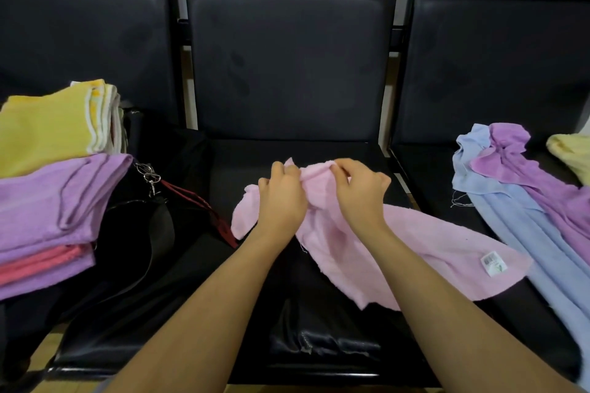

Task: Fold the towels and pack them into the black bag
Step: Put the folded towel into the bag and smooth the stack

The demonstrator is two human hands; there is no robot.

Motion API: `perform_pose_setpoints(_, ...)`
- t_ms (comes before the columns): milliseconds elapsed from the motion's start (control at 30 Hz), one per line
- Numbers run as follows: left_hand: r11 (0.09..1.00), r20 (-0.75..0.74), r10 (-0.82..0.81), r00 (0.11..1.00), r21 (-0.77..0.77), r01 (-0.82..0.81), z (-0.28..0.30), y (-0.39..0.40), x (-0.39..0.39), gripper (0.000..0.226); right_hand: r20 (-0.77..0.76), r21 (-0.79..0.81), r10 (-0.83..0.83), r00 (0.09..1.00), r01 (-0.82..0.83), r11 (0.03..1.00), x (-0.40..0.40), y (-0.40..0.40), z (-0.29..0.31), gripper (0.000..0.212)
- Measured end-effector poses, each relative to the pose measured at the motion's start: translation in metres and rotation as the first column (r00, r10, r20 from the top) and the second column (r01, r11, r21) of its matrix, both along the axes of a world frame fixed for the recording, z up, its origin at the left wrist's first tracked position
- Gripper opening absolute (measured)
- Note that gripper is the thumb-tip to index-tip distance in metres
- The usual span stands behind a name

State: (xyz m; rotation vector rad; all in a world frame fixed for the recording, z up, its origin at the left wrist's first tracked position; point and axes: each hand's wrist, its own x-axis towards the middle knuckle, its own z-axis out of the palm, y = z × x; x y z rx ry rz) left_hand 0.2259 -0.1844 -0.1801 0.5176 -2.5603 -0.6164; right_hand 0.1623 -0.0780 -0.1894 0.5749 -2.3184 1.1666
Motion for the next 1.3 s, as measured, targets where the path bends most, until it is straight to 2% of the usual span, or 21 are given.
perform_pose_setpoints(100,0.999,-0.033,-0.007,0.999,0.049,0.009,0.009,-0.002,-0.001,0.028,-0.061,-0.191,0.090,0.994,-0.100,0.976,-0.001,-0.003,0.006,0.019)
perform_pose_setpoints(233,0.959,-0.183,-0.086,0.979,0.252,0.132,0.018,-0.002,0.000,0.030,-0.011,-0.338,0.150,0.989,-0.145,0.930,0.000,0.004,0.028,0.012)
perform_pose_setpoints(300,0.943,-0.195,-0.136,0.971,0.274,0.187,0.019,0.001,0.001,0.033,0.063,-0.373,0.241,0.968,-0.201,0.906,0.002,0.007,0.037,0.010)
perform_pose_setpoints(367,0.937,-0.216,-0.167,0.962,0.269,0.223,0.019,0.004,0.002,0.022,0.127,-0.352,0.346,0.930,-0.284,0.892,0.005,0.007,0.043,0.010)
perform_pose_setpoints(433,0.940,-0.259,-0.148,0.954,0.262,0.217,0.017,0.004,0.001,0.019,0.149,-0.328,0.408,0.901,-0.344,0.880,0.010,0.006,0.045,0.012)
perform_pose_setpoints(500,0.945,-0.310,-0.090,0.946,0.275,0.180,0.017,0.000,0.001,0.019,0.155,-0.353,0.402,0.902,-0.330,0.875,0.009,0.008,0.043,0.017)
perform_pose_setpoints(567,0.941,-0.360,-0.033,0.932,0.303,0.150,0.020,-0.005,0.002,0.018,0.214,-0.285,0.314,0.925,-0.248,0.926,0.001,0.012,0.037,0.022)
perform_pose_setpoints(633,0.937,-0.385,0.009,0.923,0.326,0.127,0.023,-0.010,0.003,0.017,0.339,-0.065,0.197,0.920,-0.186,0.980,-0.006,0.017,0.032,0.024)
perform_pose_setpoints(733,0.934,-0.416,0.031,0.909,0.336,0.122,0.025,-0.016,0.003,0.016,0.488,0.239,0.116,0.865,-0.260,0.936,-0.004,0.019,0.026,0.029)
perform_pose_setpoints(800,0.930,-0.433,0.032,0.901,0.343,0.132,0.025,-0.017,0.004,0.017,0.507,0.279,0.111,0.855,-0.285,0.917,-0.001,0.018,0.022,0.022)
perform_pose_setpoints(867,0.926,-0.444,0.026,0.896,0.349,0.145,0.024,-0.017,0.004,0.020,0.507,0.216,0.128,0.853,-0.269,0.939,0.000,0.016,0.019,0.009)
perform_pose_setpoints(967,0.938,-0.423,0.022,0.906,0.322,0.128,0.024,-0.018,0.005,0.020,0.455,0.133,0.129,0.881,-0.211,0.968,-0.003,0.017,0.017,0.013)
perform_pose_setpoints(1067,0.981,-0.328,0.030,0.944,0.190,0.034,0.023,-0.023,0.003,0.019,0.254,-0.019,0.091,0.963,-0.089,0.996,-0.003,0.018,0.020,0.015)
perform_pose_setpoints(1133,0.989,-0.238,0.052,0.970,0.149,-0.016,0.021,-0.025,0.003,0.026,0.161,-0.129,0.075,0.984,-0.054,0.990,-0.002,0.020,0.027,0.015)
perform_pose_setpoints(1200,0.985,-0.196,0.052,0.979,0.174,-0.017,0.022,-0.024,0.004,0.036,0.173,-0.234,0.085,0.981,-0.043,0.971,-0.003,0.021,0.034,0.012)
perform_pose_setpoints(1300,0.972,-0.258,-0.028,0.966,0.219,0.087,0.027,-0.013,0.003,0.038,0.189,-0.381,0.171,0.967,-0.088,0.920,0.000,0.020,0.041,0.015)
